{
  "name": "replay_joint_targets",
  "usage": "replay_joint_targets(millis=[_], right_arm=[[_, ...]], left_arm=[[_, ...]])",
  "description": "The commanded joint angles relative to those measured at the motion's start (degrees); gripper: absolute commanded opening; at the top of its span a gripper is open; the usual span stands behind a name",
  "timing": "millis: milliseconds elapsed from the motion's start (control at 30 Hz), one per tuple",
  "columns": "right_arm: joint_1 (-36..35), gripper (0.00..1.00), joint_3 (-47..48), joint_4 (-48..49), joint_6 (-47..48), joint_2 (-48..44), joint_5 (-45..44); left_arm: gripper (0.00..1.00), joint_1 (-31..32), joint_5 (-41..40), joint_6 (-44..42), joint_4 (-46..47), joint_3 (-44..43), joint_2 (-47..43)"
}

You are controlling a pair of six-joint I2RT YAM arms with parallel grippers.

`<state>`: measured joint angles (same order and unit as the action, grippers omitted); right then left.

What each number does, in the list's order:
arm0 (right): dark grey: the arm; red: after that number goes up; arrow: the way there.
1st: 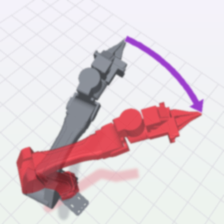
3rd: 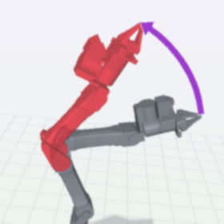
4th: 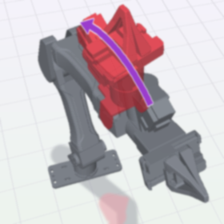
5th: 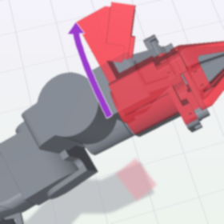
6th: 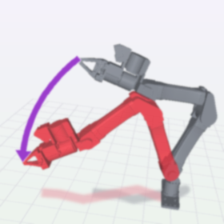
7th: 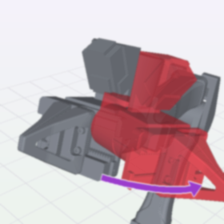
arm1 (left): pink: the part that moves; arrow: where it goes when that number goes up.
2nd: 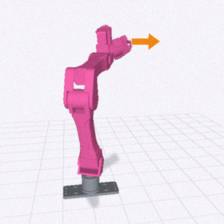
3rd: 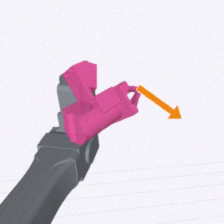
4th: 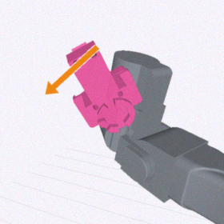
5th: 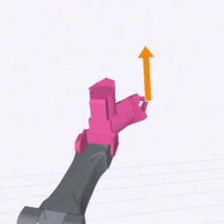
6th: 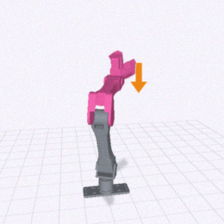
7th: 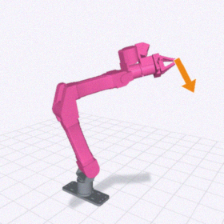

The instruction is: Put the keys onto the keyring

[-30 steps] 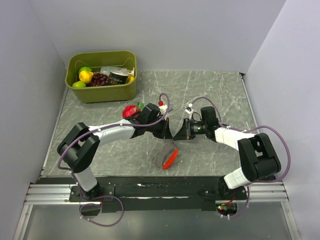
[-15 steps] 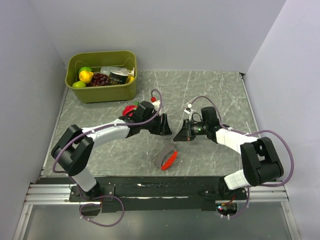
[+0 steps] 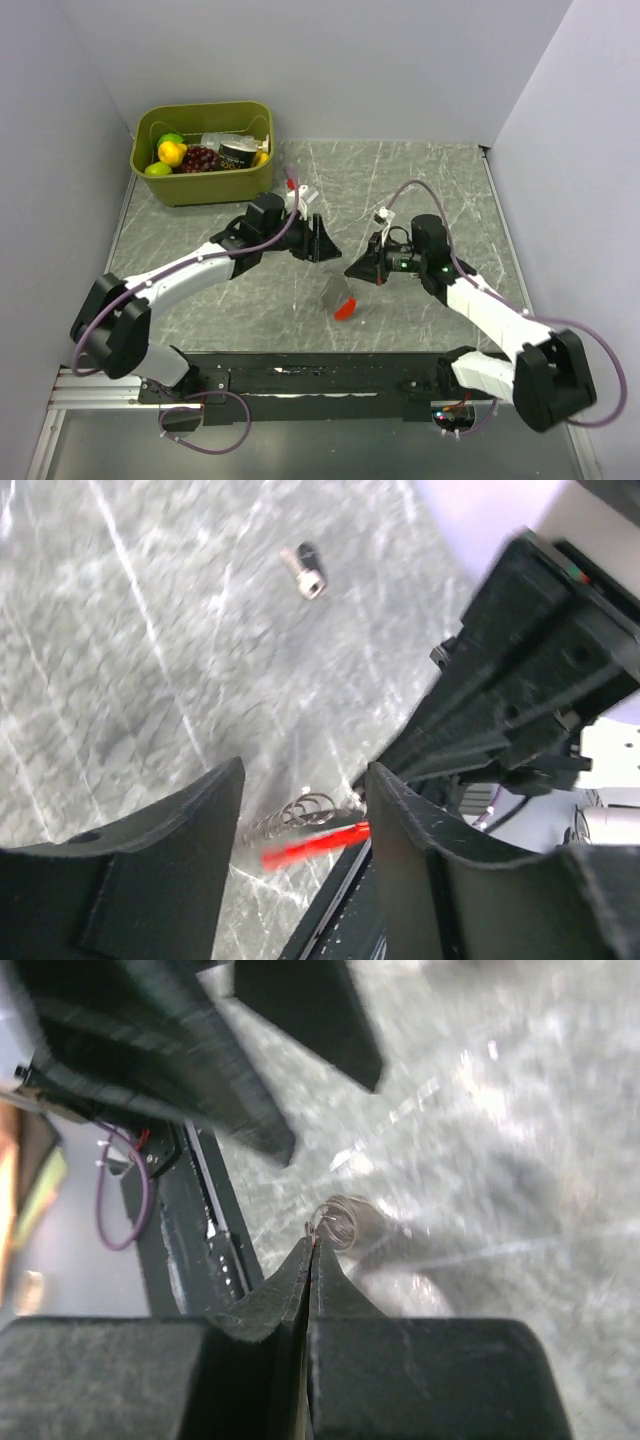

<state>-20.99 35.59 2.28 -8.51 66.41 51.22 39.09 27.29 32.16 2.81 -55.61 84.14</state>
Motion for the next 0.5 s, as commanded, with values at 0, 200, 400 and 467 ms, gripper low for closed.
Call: replay_joint_targets(millis=[0, 200, 400, 467], right_arm=[[-1.9, 0.00, -2.1, 7.1, 5.6, -7.5, 0.9], [-2.9, 0.00, -5.2, 14.8, 5.7, -14.2, 4.2], [-3.5, 0.00, -5.4, 15.6, 7.8, -19.9, 6.1], [-3.5, 0.00, -5.1, 16.0, 8.1, -21.1, 8.2]], left_arm=[[0.60, -0.3, 5.0, -2.9, 2.1, -1.1, -5.0], [0.60, -0.4, 6.4, -10.1, 4.0, 0.9, -11.6], [0.58, -0.3, 9.4, -17.7, 10.2, 6.6, -20.2], [0.57, -0.3, 12.1, -20.1, 11.5, 7.8, -22.2]])
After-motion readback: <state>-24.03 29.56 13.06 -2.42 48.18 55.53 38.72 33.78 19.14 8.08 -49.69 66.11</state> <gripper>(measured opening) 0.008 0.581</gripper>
